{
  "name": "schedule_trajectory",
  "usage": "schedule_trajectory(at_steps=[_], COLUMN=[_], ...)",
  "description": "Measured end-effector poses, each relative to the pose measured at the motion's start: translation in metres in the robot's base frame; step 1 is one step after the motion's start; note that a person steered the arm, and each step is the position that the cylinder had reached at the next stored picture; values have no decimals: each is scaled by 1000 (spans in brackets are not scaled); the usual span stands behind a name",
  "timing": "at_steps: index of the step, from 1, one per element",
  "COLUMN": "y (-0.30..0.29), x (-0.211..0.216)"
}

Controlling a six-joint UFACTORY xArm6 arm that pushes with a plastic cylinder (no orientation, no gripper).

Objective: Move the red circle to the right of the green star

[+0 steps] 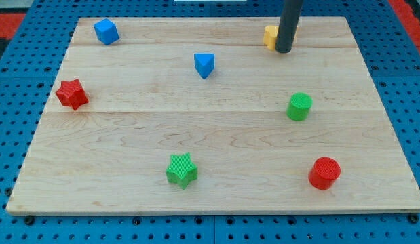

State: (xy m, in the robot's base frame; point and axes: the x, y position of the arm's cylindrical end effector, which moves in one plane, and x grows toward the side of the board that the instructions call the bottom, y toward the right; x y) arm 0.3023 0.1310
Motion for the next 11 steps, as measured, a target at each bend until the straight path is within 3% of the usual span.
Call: schedule_trajectory(at_steps=[4,5,6,7,8,9,10,11], y=[-26,-70,-79,13,102,110,93,23], x=[25,56,15,38,127,236,283,253])
